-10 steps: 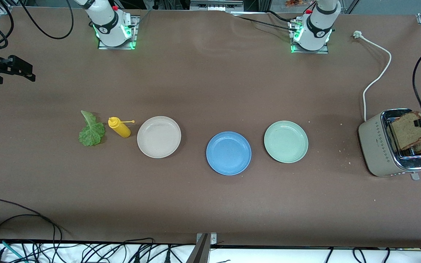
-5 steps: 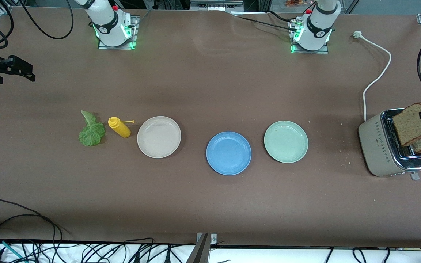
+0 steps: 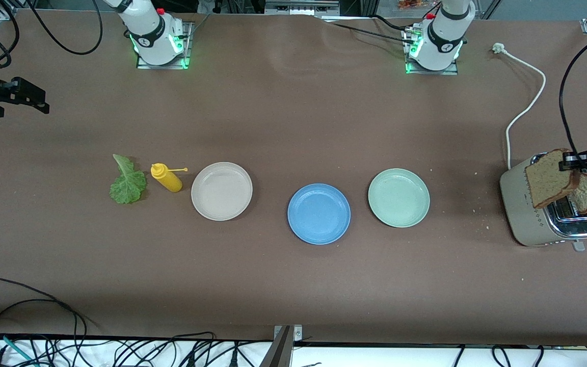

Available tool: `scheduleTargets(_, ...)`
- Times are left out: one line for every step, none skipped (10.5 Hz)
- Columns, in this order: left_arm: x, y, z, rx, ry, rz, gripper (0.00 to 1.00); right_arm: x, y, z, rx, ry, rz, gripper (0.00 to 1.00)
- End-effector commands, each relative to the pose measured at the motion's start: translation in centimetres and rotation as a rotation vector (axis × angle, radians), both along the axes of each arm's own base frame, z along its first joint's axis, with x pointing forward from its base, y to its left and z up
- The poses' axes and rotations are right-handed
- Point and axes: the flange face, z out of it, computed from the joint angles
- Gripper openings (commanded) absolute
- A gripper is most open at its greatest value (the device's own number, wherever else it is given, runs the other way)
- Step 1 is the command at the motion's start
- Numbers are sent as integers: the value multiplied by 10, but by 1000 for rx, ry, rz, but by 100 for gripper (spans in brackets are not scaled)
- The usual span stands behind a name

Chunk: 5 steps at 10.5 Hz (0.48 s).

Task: Make sandwich in blue plate with both arms
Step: 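Grasp the bread slice with the left gripper and lift it out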

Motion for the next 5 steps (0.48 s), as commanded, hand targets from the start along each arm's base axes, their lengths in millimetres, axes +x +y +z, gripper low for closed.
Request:
scheduleTargets(9, -36, -15, -123, 20, 67, 0, 0, -1, 6, -15, 3, -6, 100)
scheduleTargets(12, -64, -19, -109, 27, 104, 0, 0, -1, 6, -15, 3, -6, 100)
scheduleTargets(10, -103, -30, -93, 49, 136, 0, 0, -2, 6, -15, 3, -8, 100)
scheduleTargets(8, -133, -38, -94, 39, 191, 0, 0, -1, 6, -15, 3, -6, 100)
scheduleTargets(4, -154, -53, -187, 68, 286, 0, 0, -1, 6, -15, 3, -6, 100)
